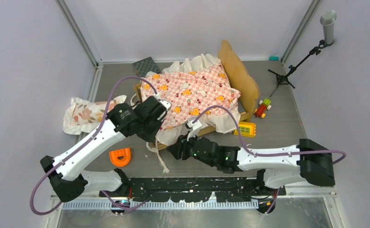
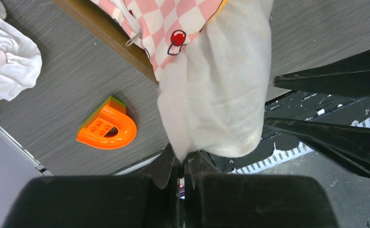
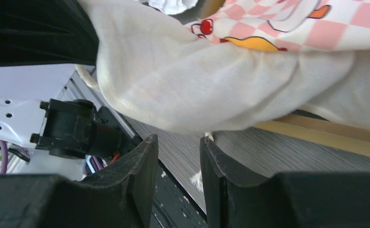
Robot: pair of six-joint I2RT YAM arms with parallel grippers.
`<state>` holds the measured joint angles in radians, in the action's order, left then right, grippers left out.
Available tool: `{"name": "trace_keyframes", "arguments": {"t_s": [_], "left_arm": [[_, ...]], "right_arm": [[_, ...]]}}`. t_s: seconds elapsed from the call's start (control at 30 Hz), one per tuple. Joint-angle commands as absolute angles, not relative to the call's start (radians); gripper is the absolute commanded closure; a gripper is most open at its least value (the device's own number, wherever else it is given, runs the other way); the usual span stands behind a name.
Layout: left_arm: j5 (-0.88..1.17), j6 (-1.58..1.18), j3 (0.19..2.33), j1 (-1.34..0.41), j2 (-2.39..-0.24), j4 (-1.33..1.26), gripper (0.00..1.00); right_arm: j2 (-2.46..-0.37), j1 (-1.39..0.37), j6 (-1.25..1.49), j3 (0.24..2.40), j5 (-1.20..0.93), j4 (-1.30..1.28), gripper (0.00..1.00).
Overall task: Set up the pet bed
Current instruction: Cross the ropes on the bed frame.
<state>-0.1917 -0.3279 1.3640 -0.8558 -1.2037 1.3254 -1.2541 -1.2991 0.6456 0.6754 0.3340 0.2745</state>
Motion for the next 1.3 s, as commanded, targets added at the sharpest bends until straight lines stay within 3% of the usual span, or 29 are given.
{"name": "trace_keyframes", "arguments": {"t_s": [0.0, 0.27, 0.77, 1.03, 1.27], "left_arm": [[-0.156, -0.31, 1.401, -0.849, -1.169, 1.361, 1.0], [-0.167, -0.302, 1.412, -0.837, -1.157, 1.353, 1.0], [-0.164, -0.266, 1.445, -0.792, -1.155, 1.336, 1.0], [-0.158, -0.256, 1.451, -0.786, -1.157, 1.336, 1.0], [-0.156, -0.254, 1.448, -0.774, -1.148, 1.324, 1.0]], "right_arm": [[-1.34, -1.329, 0.66, 0.653, 0.449, 0.579, 0.57], [-1.509, -1.357, 0.636, 0.689, 0.522, 0.76, 0.53], [-1.653, -1.359, 0.544, 0.748, 0.577, 0.874, 0.39], [-1.723, -1.358, 0.498, 0.814, 0.603, 0.872, 0.4], [-1.759, -1.353, 0.497, 0.842, 0.598, 0.858, 0.54]]}}
